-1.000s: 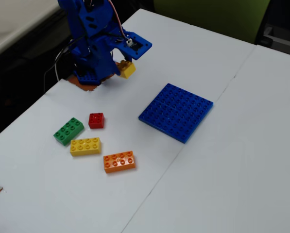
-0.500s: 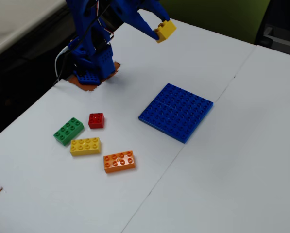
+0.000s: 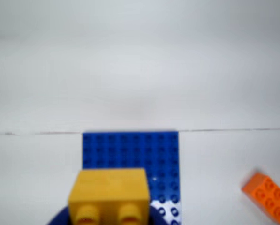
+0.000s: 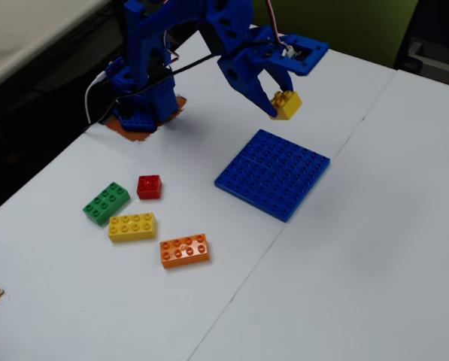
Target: Pick up the 2x2 yellow block and go up the 8x8 blue block.
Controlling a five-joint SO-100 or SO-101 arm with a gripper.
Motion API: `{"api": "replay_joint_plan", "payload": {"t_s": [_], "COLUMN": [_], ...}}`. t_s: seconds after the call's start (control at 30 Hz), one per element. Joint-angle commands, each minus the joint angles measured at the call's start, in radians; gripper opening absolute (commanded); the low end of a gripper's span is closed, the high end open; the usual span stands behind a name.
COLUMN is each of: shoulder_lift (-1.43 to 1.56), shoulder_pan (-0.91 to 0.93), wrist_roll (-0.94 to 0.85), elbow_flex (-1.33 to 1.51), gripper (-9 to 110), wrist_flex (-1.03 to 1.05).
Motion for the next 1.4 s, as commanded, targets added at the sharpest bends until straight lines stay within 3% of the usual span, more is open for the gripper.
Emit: {"api": "replay_joint_plan", "payload": {"t_s": [0.0, 0.17, 1.37], "shoulder_lift": [0.061, 0.098, 0.100], "shoulder_pan": [-0.006, -0.008, 0.000], "wrist_roll": [-0.015, -0.035, -0.026], "elbow_flex": [0.199, 0.314, 0.293], "gripper": [0, 0, 0], "wrist_flex": [-0.103, -0.110, -0.058]}}
